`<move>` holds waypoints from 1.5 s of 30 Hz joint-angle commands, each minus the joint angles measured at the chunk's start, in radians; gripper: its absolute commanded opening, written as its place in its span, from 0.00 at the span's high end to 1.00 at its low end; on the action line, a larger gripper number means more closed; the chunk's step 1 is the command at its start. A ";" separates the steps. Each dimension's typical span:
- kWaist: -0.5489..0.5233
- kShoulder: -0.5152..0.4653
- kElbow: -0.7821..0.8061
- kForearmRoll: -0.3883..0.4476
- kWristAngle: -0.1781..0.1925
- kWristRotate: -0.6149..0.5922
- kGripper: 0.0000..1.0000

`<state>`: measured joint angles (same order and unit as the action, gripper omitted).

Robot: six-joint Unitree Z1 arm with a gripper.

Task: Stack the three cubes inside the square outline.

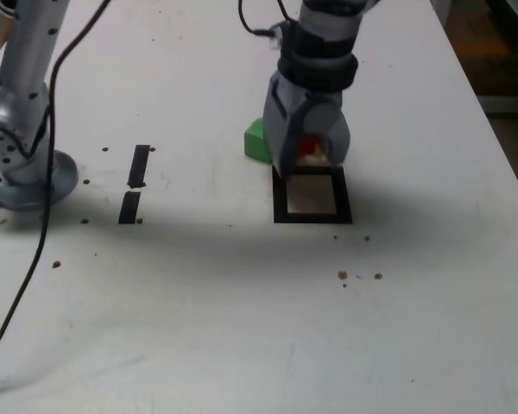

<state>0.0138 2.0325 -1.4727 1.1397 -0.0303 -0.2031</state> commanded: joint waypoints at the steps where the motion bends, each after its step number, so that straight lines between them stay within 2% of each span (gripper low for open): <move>1: 0.024 -0.028 0.019 -0.001 0.022 0.014 0.75; 6: 0.051 -0.084 0.052 -0.009 0.078 0.043 0.75; 9: 0.044 -0.116 0.056 -0.017 0.092 0.053 0.75; 17: -0.055 -0.157 0.019 -0.018 0.076 0.051 0.75; 27: -0.161 -0.124 0.010 -0.026 0.051 0.013 0.74; 31: -0.185 -0.114 0.016 -0.029 0.056 0.002 0.73; 39: -0.208 -0.099 0.029 -0.065 0.091 -0.004 0.71; 45: -0.212 -0.092 0.044 -0.103 0.090 -0.005 0.67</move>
<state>-0.1951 1.9367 -1.4306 1.0409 0.0621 -0.2050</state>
